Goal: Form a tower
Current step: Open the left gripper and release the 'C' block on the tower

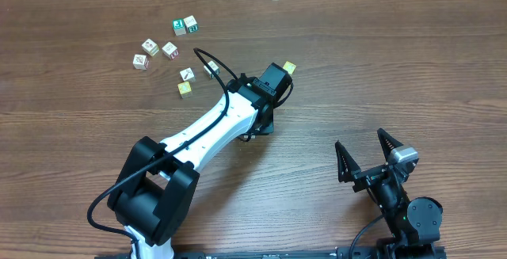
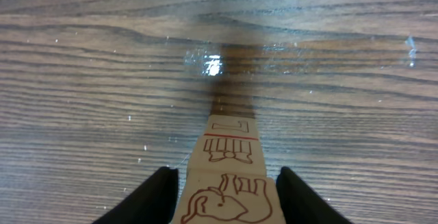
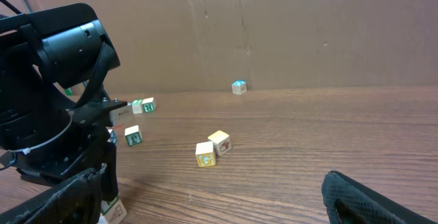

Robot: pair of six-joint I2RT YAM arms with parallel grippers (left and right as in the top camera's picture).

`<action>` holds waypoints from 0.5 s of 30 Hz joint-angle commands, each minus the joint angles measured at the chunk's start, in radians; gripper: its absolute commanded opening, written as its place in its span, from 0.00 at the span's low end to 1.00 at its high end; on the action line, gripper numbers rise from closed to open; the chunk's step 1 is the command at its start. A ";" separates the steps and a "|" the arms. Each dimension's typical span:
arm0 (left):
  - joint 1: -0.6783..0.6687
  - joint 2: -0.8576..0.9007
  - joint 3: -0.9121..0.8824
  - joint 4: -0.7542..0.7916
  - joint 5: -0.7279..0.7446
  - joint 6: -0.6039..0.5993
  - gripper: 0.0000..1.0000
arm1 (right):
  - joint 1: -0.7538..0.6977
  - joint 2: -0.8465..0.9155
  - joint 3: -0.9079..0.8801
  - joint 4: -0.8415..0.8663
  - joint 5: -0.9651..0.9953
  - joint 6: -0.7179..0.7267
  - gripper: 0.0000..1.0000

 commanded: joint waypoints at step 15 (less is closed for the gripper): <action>-0.005 0.008 -0.011 0.011 0.001 -0.016 0.26 | -0.005 -0.009 -0.010 0.005 0.000 0.002 1.00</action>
